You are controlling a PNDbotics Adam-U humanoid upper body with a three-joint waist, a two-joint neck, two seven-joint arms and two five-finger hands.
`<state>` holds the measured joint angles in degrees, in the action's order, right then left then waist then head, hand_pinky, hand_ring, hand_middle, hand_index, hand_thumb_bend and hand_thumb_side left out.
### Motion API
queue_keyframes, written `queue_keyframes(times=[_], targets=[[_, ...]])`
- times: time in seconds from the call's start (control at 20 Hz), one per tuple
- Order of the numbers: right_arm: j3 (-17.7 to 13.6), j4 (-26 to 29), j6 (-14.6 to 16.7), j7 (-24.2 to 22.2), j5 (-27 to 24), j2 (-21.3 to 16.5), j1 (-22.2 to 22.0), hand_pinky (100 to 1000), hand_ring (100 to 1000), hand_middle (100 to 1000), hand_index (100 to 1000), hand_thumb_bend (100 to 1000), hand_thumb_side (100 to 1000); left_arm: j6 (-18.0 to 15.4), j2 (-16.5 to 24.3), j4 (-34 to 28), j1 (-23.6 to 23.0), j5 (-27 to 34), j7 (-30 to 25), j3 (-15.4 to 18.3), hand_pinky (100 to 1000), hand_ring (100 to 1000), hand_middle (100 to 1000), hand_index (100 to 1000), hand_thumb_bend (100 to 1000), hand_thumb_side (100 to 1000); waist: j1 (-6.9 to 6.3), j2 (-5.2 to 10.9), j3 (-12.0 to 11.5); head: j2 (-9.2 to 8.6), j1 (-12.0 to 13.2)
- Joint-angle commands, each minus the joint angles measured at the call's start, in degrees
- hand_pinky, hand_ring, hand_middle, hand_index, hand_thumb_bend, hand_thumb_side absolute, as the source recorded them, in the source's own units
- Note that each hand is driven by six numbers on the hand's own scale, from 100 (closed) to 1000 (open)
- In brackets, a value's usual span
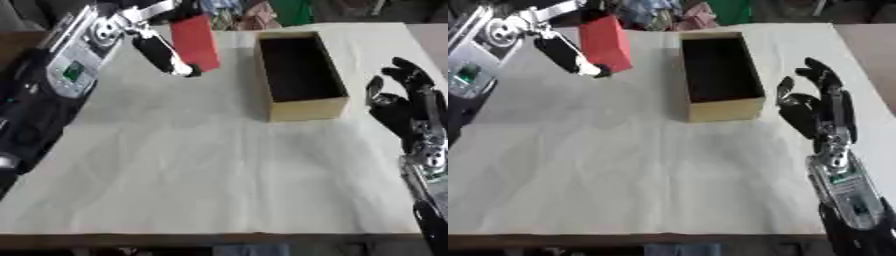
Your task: Pick up objects on the table and place them in the box.
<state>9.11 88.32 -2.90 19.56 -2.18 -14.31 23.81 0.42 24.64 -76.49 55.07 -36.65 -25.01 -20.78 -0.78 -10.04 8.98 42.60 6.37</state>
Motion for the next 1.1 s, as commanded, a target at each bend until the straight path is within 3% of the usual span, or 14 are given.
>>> queue_keyframes(times=[0.05, 0.5, 0.55, 0.7, 0.8, 0.9, 1.0, 1.1], targets=[[0.5, 0.9, 0.3, -0.7, 0.2, 0.1, 1.4, 678, 953, 737, 875, 100, 100, -2.2, -3.8, 4.6, 2.5, -1.9, 3.8, 1.6, 702, 534, 319, 547, 367, 150, -0.12, 0.63, 0.9, -1.25, 1.2], [2.2, 0.9, 0.6, -2.6, 0.2, 1.6, 2.9, 677, 953, 737, 875, 100, 100, -5.6, -12.2, 14.4, 4.2, -5.6, 13.0, 3.8, 713, 541, 336, 565, 411, 116, -0.53, 0.01, 4.0, -2.17, 2.9], [2.3, 0.9, 0.6, -2.6, 0.2, 1.8, 3.0, 677, 953, 737, 874, 100, 100, -5.8, -12.9, 15.0, 4.2, -6.1, 13.5, 3.9, 731, 576, 428, 638, 429, 122, -0.50, -0.11, 4.2, -2.27, 2.9], [2.4, 0.9, 0.6, -2.7, 0.1, 2.1, 3.3, 677, 953, 737, 874, 100, 100, -6.1, -14.4, 16.5, 3.9, -8.0, 14.1, 3.9, 742, 613, 524, 724, 449, 126, -0.35, -0.42, 4.7, -2.40, 3.1], [2.3, 0.9, 0.6, -2.6, 0.0, 2.2, 3.3, 677, 953, 737, 874, 100, 100, -6.3, -15.1, 17.3, 3.6, -8.9, 13.7, 3.8, 752, 654, 610, 767, 507, 126, -0.29, -0.56, 4.9, -2.26, 3.1], [2.2, 0.9, 0.6, -2.4, 0.0, 2.2, 3.2, 677, 953, 736, 874, 100, 100, -6.7, -15.5, 17.7, 3.4, -9.1, 12.6, 3.6, 781, 737, 762, 838, 592, 146, -0.25, -0.66, 4.9, -2.08, 2.9], [2.2, 0.8, 0.6, -2.3, -0.1, 2.1, 3.1, 677, 953, 737, 874, 100, 100, -7.1, -15.6, 17.6, 3.2, -8.5, 11.1, 3.3, 801, 773, 822, 861, 628, 184, -0.22, -0.71, 4.9, -1.92, 2.9], [2.2, 0.9, 0.6, -2.2, -0.1, 2.2, 3.1, 677, 953, 737, 874, 100, 100, -7.4, -15.5, 17.1, 3.1, -7.5, 10.2, 3.2, 824, 805, 874, 894, 655, 300, -0.22, -0.69, 4.8, -1.83, 2.8]])
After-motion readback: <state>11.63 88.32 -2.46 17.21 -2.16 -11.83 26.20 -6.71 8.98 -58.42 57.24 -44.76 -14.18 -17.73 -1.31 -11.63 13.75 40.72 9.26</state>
